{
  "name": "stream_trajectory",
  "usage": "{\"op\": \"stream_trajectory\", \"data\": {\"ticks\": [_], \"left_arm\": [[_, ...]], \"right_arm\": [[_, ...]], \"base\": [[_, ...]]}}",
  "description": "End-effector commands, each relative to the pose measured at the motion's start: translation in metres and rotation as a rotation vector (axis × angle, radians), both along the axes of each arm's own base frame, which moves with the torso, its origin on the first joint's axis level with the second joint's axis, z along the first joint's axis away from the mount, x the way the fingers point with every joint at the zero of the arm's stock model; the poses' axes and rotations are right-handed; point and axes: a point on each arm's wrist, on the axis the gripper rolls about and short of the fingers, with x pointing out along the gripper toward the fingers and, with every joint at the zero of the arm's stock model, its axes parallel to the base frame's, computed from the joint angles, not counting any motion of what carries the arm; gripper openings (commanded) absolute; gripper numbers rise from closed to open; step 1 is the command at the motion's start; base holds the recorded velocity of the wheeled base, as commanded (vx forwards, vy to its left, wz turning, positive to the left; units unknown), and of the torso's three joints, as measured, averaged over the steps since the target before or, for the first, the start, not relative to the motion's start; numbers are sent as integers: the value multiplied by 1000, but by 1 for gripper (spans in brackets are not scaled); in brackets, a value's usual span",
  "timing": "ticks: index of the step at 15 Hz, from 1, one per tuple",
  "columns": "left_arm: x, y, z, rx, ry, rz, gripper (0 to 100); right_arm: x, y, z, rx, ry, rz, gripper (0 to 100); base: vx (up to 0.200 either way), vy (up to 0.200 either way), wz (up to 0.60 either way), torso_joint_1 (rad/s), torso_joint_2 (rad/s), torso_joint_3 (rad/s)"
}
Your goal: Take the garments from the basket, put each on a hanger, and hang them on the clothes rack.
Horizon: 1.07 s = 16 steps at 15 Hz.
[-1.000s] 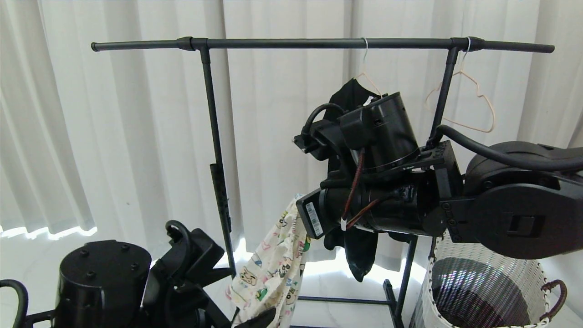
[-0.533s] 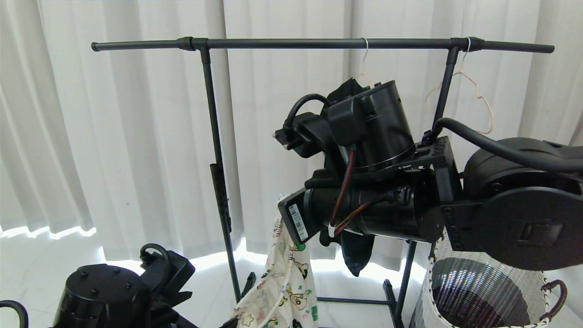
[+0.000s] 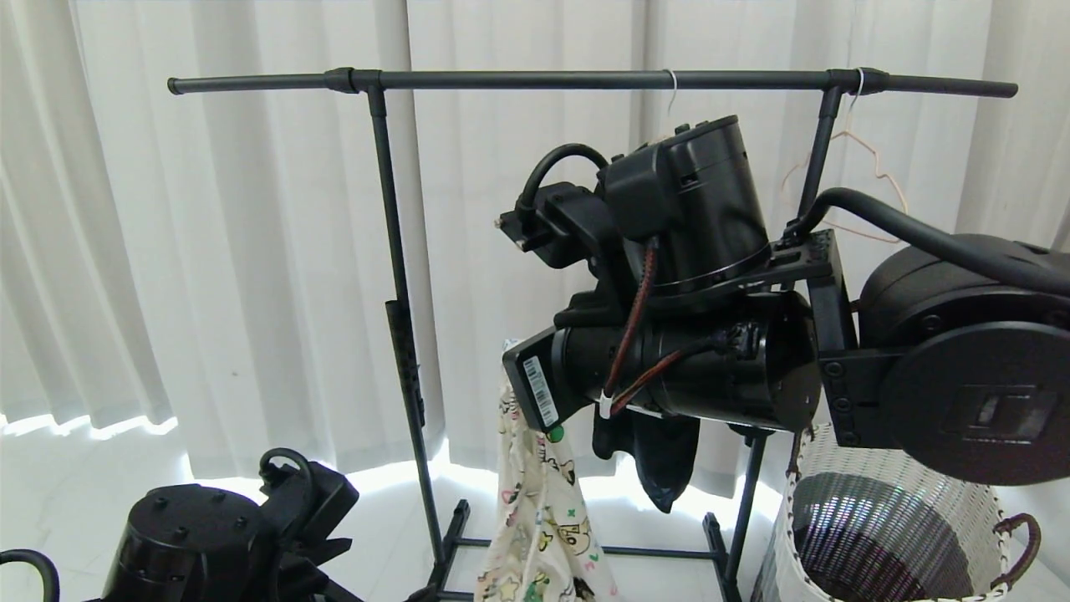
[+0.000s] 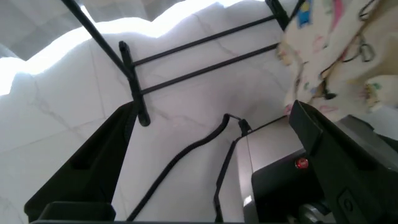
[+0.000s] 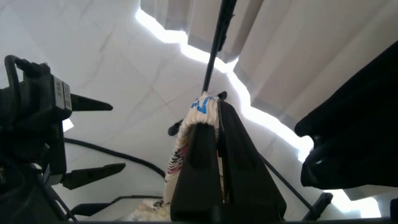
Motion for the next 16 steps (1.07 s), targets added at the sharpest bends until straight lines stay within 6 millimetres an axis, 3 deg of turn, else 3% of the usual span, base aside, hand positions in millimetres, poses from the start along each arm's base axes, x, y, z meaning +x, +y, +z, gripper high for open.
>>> {"op": "stream_trajectory", "data": {"ticks": [1,4,9,12,16], "left_arm": [[-11,-3,15,-90,-53,-84,100],[-22,-1,29,-236,-58,-216,100],[9,-18,37,-251,-46,-185,100],[9,-36,36,-251,-18,-278,100],[14,-43,32,-249,14,-299,100]], "right_arm": [[10,-4,-3,-9,3,-29,0],[12,-3,-4,-7,7,-24,0],[-7,-2,11,42,4,74,0],[-7,-4,14,50,0,72,0],[-6,-1,19,60,-19,79,0]], "base": [[0,0,0,0,0,0],[0,0,0,0,0,0],[0,0,0,0,0,0],[0,0,0,0,0,0],[0,0,0,0,0,0]]}}
